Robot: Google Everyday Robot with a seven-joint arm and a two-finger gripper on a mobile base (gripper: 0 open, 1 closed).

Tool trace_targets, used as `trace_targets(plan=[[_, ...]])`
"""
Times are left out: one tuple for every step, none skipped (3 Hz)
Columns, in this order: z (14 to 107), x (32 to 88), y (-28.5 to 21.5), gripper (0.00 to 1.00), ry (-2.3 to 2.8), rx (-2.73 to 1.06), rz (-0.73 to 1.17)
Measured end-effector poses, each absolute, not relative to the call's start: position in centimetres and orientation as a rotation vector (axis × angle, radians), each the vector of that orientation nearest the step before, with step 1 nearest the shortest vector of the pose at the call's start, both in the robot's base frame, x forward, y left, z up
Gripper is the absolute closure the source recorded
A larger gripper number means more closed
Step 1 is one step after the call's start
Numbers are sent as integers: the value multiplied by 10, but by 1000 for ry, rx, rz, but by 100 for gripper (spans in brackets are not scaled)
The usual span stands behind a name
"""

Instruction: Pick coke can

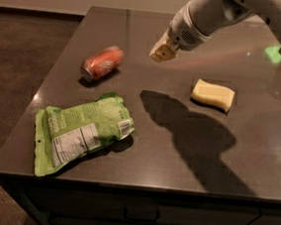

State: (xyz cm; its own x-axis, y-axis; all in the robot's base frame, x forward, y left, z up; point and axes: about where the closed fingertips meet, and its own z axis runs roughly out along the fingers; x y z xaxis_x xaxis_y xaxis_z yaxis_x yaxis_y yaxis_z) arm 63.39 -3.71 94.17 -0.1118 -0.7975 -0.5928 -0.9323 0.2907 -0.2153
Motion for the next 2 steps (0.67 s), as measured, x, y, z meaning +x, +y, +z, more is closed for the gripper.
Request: trace_targets(plan=[[940,635,-39,100,1949,-1536,283],[939,634,-38,85,1949,-1540,285]])
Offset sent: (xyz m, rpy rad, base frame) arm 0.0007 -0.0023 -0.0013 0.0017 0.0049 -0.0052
